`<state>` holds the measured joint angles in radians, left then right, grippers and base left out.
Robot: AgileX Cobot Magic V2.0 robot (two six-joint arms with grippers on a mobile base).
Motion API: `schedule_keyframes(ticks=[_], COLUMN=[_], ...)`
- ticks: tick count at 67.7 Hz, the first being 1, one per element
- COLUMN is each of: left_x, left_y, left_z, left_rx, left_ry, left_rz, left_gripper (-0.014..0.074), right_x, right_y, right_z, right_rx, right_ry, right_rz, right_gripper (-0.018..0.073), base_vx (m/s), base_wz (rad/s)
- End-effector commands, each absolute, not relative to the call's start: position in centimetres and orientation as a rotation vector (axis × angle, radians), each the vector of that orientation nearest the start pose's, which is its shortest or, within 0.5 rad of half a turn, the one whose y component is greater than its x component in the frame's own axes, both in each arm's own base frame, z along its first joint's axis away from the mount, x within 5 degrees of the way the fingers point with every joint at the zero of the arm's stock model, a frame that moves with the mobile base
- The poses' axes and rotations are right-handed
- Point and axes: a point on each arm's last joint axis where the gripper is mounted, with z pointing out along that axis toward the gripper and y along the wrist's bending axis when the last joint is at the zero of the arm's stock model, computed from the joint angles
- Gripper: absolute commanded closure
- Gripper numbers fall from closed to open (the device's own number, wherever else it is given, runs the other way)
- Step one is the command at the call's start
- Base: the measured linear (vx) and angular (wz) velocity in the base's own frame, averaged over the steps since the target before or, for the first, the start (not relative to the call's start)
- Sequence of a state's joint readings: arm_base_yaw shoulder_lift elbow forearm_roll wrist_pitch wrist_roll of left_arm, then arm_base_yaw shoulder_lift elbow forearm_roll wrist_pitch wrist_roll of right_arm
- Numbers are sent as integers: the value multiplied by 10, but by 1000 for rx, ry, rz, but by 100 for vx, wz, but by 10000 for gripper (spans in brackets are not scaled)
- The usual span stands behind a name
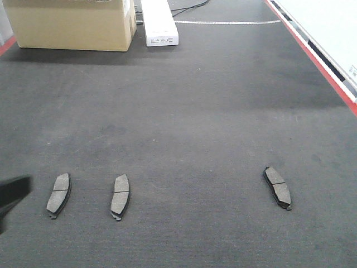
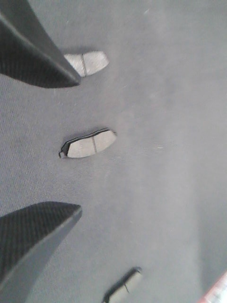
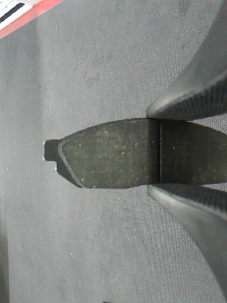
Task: Move and align brake pads A on conveyor
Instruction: 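Raise the empty left gripper away from the belt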
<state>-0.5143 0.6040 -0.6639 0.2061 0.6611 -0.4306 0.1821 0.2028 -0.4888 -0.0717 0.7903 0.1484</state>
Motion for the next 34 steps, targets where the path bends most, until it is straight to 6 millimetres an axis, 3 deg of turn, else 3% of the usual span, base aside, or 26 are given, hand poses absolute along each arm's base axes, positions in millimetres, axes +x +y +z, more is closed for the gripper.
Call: schedule_keyframes(ticks=[1, 17, 34], left_x=[85, 43, 29], left_y=[-36, -11, -5], left_z=[337, 318, 312], left_rx=[227, 232, 213], left_ry=[1946, 1879, 1822], left_rz=[-358, -359, -407], left_gripper=[94, 94, 94], right_x=[43, 43, 43], right_y=[3, 3, 3], right_z=[309, 309, 309], right_rx=[-59, -59, -59], right_ry=[1875, 1875, 1875], right_rz=[125, 125, 125], right_gripper=[564, 564, 564], base_vx=[0, 0, 0], base_wz=[0, 0, 0])
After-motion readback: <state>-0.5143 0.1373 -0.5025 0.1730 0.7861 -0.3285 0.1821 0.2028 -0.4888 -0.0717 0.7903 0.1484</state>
